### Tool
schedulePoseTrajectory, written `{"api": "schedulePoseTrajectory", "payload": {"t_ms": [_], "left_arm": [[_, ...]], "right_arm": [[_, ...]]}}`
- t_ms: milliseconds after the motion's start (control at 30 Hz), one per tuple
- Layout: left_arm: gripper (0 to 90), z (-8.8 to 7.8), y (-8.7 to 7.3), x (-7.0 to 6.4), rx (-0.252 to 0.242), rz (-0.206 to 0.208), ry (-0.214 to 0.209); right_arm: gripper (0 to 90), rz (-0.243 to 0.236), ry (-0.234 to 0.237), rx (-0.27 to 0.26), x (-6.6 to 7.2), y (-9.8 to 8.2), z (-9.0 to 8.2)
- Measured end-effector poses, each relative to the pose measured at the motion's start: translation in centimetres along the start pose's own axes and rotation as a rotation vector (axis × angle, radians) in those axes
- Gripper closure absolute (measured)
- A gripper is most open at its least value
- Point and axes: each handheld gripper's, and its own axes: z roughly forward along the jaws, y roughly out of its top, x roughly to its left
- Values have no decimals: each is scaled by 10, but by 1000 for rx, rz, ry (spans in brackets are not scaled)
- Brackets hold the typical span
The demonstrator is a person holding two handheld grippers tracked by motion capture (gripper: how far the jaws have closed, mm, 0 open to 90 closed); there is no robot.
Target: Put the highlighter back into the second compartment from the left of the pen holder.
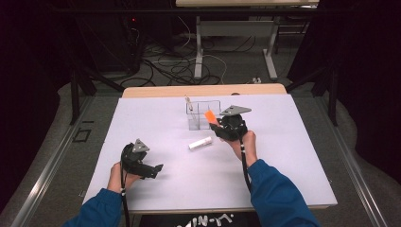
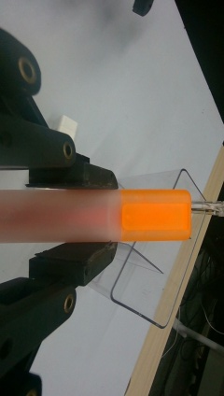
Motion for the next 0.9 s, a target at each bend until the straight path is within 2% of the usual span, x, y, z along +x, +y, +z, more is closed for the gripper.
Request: {"api": "schedulePoseTrajectory", "payload": {"t_ms": [600, 633, 900], "left_arm": [[3, 1, 0, 0, -4, 4, -1], [3, 0, 0, 0, 1, 4, 3], [3, 0, 0, 0, -1, 2, -1]], "right_arm": [[649, 35, -23, -60, -14, 15, 23], [649, 43, -28, -51, -15, 16, 24], [648, 42, -27, -68, -20, 19, 33]]}}
